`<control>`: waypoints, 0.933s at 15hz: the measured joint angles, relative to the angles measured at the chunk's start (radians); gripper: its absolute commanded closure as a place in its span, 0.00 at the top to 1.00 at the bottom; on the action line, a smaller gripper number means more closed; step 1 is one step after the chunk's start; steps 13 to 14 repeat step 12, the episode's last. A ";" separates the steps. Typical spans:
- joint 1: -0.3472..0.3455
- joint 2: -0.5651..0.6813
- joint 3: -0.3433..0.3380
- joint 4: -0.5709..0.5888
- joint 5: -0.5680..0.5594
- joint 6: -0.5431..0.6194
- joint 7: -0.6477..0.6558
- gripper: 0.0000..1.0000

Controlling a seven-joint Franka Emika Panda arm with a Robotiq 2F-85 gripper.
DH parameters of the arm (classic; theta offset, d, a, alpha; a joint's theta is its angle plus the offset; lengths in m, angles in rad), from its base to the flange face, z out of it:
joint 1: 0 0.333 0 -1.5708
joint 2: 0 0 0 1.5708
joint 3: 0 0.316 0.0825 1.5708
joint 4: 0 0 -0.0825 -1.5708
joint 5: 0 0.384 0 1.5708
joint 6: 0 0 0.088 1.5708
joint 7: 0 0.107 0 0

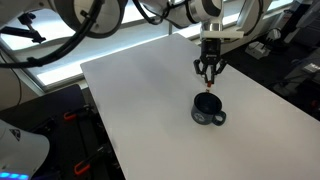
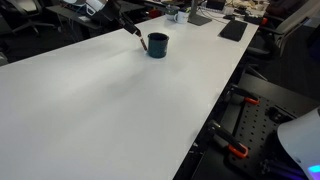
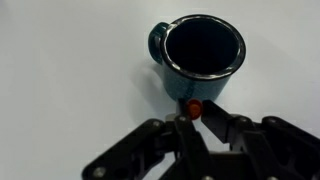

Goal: Take the marker out of the mug and place it on the table

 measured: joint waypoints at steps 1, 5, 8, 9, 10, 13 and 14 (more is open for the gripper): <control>0.001 0.006 -0.006 0.010 0.002 -0.008 0.004 0.46; -0.001 0.026 -0.034 0.046 0.019 -0.058 0.051 0.51; -0.002 0.031 -0.038 0.057 0.022 -0.064 0.061 0.52; -0.002 0.031 -0.038 0.058 0.022 -0.065 0.061 0.52; -0.002 0.032 -0.038 0.058 0.022 -0.066 0.061 0.52; -0.002 0.032 -0.038 0.059 0.022 -0.067 0.061 0.52; -0.002 0.032 -0.038 0.059 0.022 -0.067 0.061 0.52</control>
